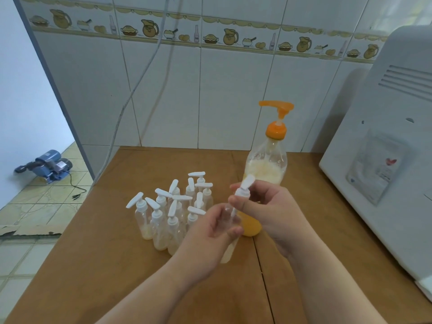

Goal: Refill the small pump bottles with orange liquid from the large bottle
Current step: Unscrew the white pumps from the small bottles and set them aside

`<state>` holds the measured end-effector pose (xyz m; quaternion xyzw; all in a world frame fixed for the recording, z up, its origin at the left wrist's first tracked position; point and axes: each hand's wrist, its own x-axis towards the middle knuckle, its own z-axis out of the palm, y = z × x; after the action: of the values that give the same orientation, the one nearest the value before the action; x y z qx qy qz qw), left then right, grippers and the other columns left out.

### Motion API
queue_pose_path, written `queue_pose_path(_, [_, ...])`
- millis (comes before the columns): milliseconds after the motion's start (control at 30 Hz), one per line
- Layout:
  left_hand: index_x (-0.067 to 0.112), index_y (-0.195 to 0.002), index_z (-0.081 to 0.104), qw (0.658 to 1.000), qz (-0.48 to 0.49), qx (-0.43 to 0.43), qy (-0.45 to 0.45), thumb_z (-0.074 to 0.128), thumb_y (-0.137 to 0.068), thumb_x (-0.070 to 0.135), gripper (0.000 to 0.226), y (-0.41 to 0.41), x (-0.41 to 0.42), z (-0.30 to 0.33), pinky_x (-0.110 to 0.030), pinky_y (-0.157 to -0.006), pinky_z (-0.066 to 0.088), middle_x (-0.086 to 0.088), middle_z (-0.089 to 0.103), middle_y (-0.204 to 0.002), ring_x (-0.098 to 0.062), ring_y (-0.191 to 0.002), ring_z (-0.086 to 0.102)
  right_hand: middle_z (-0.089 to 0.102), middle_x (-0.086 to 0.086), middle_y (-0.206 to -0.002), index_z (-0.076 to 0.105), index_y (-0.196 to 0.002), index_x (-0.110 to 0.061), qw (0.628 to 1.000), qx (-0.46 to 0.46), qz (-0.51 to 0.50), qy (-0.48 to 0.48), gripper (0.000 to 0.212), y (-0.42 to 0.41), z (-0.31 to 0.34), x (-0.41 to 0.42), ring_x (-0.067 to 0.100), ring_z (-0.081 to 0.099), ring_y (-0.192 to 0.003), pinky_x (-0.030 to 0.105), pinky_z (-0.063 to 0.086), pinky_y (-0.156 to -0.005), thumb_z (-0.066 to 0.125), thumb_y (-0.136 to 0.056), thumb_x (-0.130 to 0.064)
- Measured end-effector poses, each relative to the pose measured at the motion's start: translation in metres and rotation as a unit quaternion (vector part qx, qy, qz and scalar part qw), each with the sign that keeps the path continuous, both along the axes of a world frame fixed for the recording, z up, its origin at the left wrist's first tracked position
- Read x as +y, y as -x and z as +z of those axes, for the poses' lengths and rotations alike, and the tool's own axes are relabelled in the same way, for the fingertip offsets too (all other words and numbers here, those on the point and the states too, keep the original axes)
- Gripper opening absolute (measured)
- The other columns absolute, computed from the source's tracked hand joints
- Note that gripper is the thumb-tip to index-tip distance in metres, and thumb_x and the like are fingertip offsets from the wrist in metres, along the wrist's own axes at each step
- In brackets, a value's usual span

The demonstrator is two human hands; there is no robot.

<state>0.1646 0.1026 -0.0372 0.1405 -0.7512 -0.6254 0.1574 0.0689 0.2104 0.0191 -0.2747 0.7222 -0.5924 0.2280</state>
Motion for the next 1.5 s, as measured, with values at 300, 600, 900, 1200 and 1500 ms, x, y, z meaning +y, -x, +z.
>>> queue_pose_path(300, [0.038, -0.099, 0.048, 0.989, 0.031, -0.123, 0.072, 0.068, -0.085, 0.027, 0.027, 0.022, 0.009, -0.037, -0.004, -0.06, 0.039, 0.017, 0.057, -0.1, 0.005, -0.09, 0.052, 0.069, -0.006, -0.096, 0.064, -0.105, -0.035, 0.983, 0.057, -0.138, 0.104, 0.041, 0.011, 0.017, 0.026, 0.005, 0.067, -0.086, 0.016, 0.054, -0.067, 0.071, -0.077, -0.006])
queue_pose_path(600, [0.029, -0.116, 0.051, 0.982, 0.066, -0.16, 0.071, 0.068, -0.084, 0.02, 0.037, 0.063, 0.012, -0.089, -0.014, -0.078, 0.038, 0.011, 0.054, -0.116, -0.003, -0.101, 0.051, 0.071, 0.006, -0.093, 0.068, -0.085, -0.022, 0.955, -0.007, -0.27, 0.118, 0.021, 0.029, -0.042, 0.077, 0.019, 0.064, -0.085, 0.031, 0.053, -0.082, 0.071, -0.077, -0.003])
queue_pose_path(900, [0.03, -0.124, 0.045, 0.974, 0.081, -0.195, 0.088, 0.071, -0.08, 0.029, 0.051, 0.034, 0.013, -0.101, -0.019, -0.095, 0.041, 0.015, 0.05, -0.12, -0.003, -0.11, 0.051, 0.069, 0.006, -0.091, 0.061, -0.09, -0.018, 0.912, -0.095, -0.4, -0.003, 0.026, 0.023, -0.164, 0.071, 0.022, 0.063, -0.081, 0.035, 0.049, -0.077, 0.078, -0.073, -0.008])
queue_pose_path(1200, [0.024, -0.133, 0.035, 0.953, 0.264, -0.142, 0.046, 0.071, -0.081, 0.019, 0.063, -0.023, -0.002, -0.104, -0.014, -0.066, 0.04, 0.011, 0.054, -0.096, -0.004, -0.085, 0.055, 0.054, -0.012, -0.085, 0.063, -0.098, -0.02, 0.907, 0.247, -0.308, -0.147, 0.032, 0.003, -0.163, 0.045, 0.012, 0.054, -0.086, 0.03, 0.041, -0.079, 0.078, -0.071, -0.018])
queue_pose_path(1500, [0.027, -0.128, 0.038, 0.958, 0.252, -0.133, 0.012, 0.072, -0.076, 0.014, 0.064, -0.017, -0.006, -0.099, -0.012, -0.058, 0.044, 0.0, 0.058, -0.088, -0.012, -0.069, 0.056, 0.049, -0.011, -0.072, 0.055, -0.096, -0.035, 0.984, 0.095, -0.038, -0.144, 0.03, -0.03, -0.102, -0.07, 0.003, 0.047, -0.066, 0.016, 0.04, -0.059, 0.073, -0.072, -0.042])
